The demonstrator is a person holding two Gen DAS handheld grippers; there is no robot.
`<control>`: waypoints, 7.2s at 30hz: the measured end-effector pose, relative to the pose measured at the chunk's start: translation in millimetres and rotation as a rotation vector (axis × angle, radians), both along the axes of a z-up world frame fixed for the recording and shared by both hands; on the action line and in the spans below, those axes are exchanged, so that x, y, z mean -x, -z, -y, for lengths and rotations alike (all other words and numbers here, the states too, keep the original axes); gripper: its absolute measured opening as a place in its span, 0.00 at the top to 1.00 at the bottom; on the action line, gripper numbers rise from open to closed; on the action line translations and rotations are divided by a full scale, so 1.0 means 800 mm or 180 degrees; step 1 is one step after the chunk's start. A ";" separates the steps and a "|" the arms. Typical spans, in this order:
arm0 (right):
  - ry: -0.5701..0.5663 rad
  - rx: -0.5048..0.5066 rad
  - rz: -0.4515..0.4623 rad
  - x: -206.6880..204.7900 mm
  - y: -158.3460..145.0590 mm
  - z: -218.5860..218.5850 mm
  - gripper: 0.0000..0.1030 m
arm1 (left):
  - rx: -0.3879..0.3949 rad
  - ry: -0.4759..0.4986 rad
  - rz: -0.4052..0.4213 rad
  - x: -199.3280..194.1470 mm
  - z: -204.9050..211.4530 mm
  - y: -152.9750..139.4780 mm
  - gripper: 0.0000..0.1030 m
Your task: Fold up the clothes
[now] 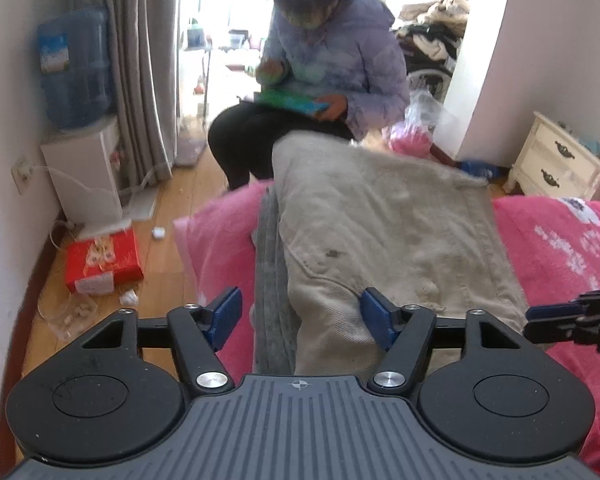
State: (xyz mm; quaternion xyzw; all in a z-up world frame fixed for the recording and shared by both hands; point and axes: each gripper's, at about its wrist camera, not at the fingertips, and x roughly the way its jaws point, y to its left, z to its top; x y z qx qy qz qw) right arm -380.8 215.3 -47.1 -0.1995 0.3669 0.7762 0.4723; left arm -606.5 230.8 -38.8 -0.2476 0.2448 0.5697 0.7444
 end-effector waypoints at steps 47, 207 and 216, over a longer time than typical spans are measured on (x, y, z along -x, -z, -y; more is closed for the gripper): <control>0.0558 -0.0589 0.0240 -0.001 -0.041 -0.074 0.80 | 0.0019 0.0047 -0.0007 -0.087 -0.037 0.012 0.32; 0.1169 -0.0411 0.0678 0.064 -0.079 0.096 0.00 | 0.0178 -0.0556 0.0049 -0.068 0.087 -0.084 0.00; 0.1155 -0.0407 0.0696 0.064 -0.080 0.097 0.00 | 0.0057 -0.0473 -0.0177 -0.080 0.090 -0.089 0.00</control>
